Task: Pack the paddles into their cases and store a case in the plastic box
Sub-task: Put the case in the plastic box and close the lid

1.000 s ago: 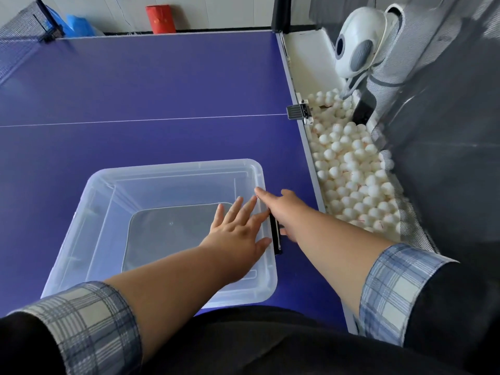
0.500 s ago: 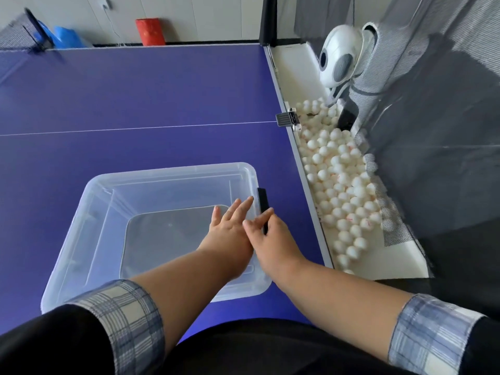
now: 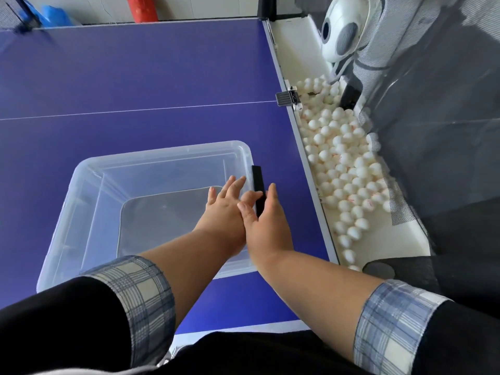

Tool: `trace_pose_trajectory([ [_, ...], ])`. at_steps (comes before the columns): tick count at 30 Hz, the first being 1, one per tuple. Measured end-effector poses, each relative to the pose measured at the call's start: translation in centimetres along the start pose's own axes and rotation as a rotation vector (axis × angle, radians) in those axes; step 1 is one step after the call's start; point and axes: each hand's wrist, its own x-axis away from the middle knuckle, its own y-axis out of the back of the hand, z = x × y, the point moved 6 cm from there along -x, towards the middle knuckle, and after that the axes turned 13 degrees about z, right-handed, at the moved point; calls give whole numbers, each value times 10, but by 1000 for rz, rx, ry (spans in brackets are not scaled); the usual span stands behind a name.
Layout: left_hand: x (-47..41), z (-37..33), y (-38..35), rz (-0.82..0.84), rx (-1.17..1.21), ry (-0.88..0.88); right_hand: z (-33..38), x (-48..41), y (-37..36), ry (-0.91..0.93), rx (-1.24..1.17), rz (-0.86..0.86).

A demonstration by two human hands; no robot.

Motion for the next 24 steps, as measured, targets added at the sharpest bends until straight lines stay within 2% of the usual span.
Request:
trace_pose_trajectory([
  [6, 2, 1, 1, 12, 30, 2, 0, 1, -3, 19, -5, -35],
  [13, 10, 0, 6, -81, 81, -58, 0, -2, -5, 53, -1, -12],
  [18, 15, 19, 21, -124, 420, 13, 1, 0, -6, 62, 346, 20],
  [21, 35, 43, 26, -168, 421, 12, 12, 0, -11, 88, 705, 1],
  [24, 73, 105, 16, -107, 375, 159, 46, -1, -50, 183, 846, 57],
])
